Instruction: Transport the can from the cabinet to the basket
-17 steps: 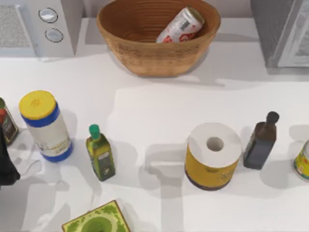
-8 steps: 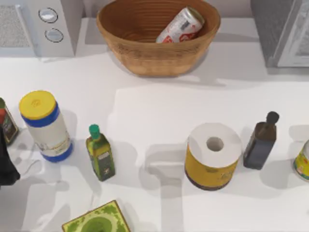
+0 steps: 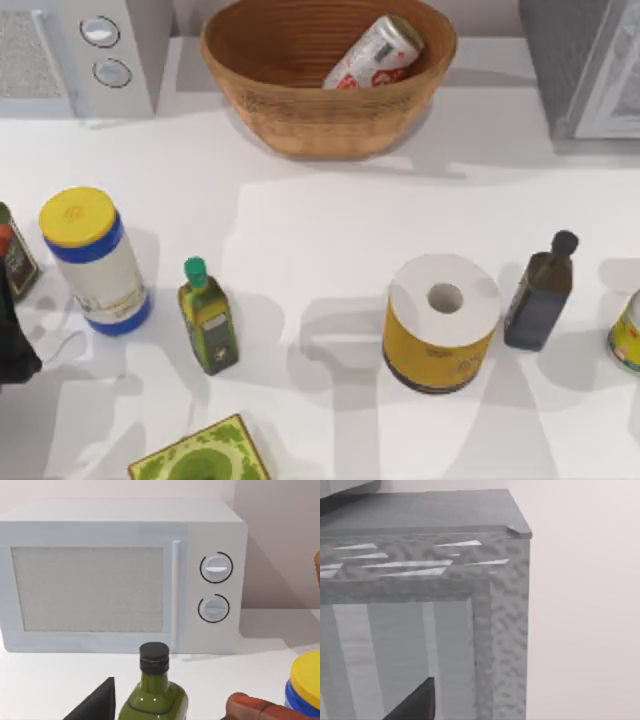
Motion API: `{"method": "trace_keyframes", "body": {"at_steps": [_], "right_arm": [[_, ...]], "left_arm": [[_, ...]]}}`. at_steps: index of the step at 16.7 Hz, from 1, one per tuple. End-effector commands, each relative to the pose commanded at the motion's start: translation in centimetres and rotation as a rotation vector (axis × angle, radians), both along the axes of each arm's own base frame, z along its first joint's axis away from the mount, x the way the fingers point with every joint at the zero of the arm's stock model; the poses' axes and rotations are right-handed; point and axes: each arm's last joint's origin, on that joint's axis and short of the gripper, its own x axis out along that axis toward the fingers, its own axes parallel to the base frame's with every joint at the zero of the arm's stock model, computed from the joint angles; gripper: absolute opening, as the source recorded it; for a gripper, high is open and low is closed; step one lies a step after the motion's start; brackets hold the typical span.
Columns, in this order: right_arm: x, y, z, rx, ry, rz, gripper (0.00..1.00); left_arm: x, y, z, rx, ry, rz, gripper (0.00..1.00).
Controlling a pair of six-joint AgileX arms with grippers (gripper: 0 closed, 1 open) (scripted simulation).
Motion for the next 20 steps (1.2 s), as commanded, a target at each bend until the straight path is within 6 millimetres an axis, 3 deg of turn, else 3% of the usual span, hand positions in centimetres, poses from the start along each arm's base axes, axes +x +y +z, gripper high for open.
{"method": "trace_keyframes", "body": {"at_steps": [4, 8, 16, 20], "right_arm": [[-1.5, 2.5, 6.2, -0.015, -0.001, 0.004, 1.0], [-2.8, 4.7, 9.6, -0.029, -0.002, 0.007, 1.0], [-2.6, 5.2, 10.1, -0.034, -0.004, 0.012, 1.0], [0.0, 7.4, 10.7, -0.052, -0.018, 0.013, 1.0]], "left_arm": [[0.0, 0.0, 0.0, 0.0, 0.0, 0.0, 1.0], [0.0, 0.0, 0.0, 0.0, 0.0, 0.0, 1.0], [0.0, 0.0, 0.0, 0.0, 0.0, 0.0, 1.0], [0.0, 0.0, 0.0, 0.0, 0.0, 0.0, 1.0]]}}
